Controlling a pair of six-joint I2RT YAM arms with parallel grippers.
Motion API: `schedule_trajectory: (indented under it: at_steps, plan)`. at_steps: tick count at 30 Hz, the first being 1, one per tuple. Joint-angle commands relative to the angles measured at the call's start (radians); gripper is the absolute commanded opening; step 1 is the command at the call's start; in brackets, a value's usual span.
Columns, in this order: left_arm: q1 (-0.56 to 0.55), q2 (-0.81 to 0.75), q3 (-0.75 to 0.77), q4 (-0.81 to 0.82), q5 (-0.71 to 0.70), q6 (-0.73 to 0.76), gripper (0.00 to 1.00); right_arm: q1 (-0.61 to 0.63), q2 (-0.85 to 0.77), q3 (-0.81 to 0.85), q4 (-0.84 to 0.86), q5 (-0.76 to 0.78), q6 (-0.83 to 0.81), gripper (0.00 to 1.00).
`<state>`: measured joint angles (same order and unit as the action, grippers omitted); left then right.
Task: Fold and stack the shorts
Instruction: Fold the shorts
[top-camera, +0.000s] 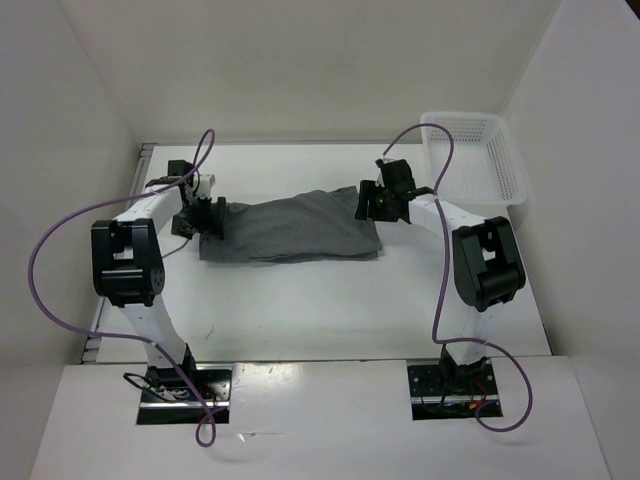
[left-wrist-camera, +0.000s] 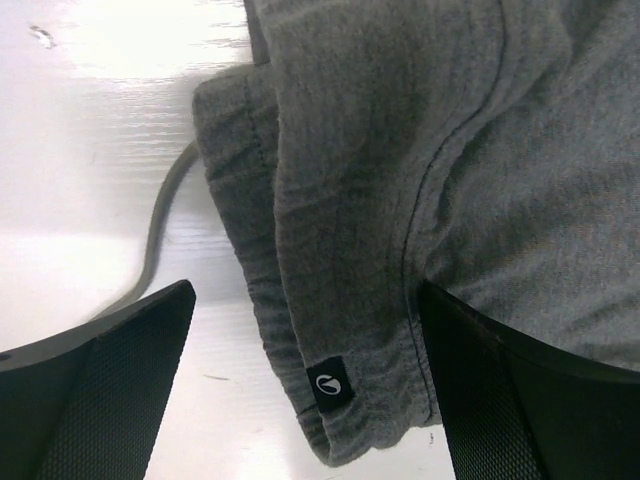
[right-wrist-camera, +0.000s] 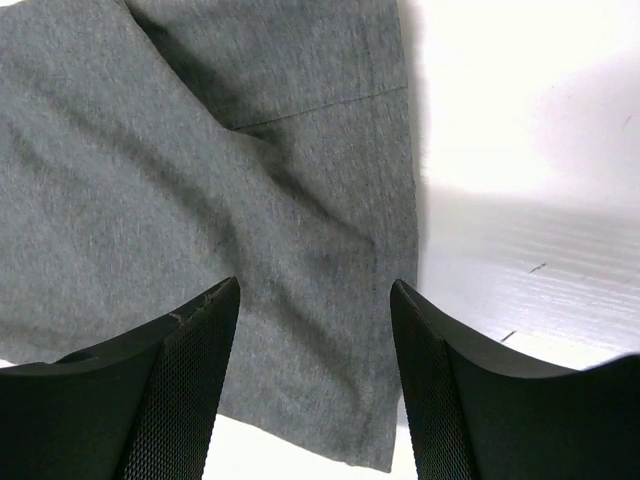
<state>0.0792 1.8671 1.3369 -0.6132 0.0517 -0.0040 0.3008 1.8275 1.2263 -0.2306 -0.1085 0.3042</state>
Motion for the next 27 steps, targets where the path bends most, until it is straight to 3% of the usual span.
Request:
schedule_trajectory:
  at_steps: [1,6,12,14,15,16,19,23,24,27]
  plan:
    - [0.036,0.053,0.007,-0.04,0.095,0.004,1.0,-0.006,-0.027,0.047,0.025,0.016,-0.042,0.67]
    - [0.064,0.142,0.018,-0.062,0.325,0.004,1.0,-0.006,-0.027,0.079,0.025,-0.014,-0.042,0.67]
    - [0.073,0.2,0.037,-0.066,0.404,0.004,1.0,-0.006,-0.027,0.088,0.016,-0.014,-0.053,0.66]
    - [0.083,0.217,0.038,-0.079,0.419,0.004,0.94,-0.006,-0.017,0.088,0.016,-0.023,-0.053,0.66]
    - [0.083,0.23,0.038,-0.091,0.442,0.004,0.87,-0.006,-0.017,0.088,0.016,-0.023,-0.053,0.66]
    - [0.083,0.23,0.038,-0.091,0.451,0.004,0.68,-0.006,-0.017,0.088,0.016,-0.023,-0.053,0.65]
    - [0.094,0.25,0.038,-0.102,0.477,0.004,0.42,-0.006,-0.017,0.088,0.016,-0.023,-0.053,0.65]
    - [0.103,0.25,0.071,-0.137,0.5,0.004,0.16,-0.006,-0.017,0.088,0.016,-0.023,-0.053,0.65]
    - [0.103,0.25,0.1,-0.146,0.501,0.004,0.05,-0.006,-0.008,0.097,0.016,-0.023,-0.062,0.65]
    - [0.114,0.241,0.197,-0.221,0.501,0.004,0.02,-0.006,0.001,0.111,0.034,-0.043,-0.092,0.65]
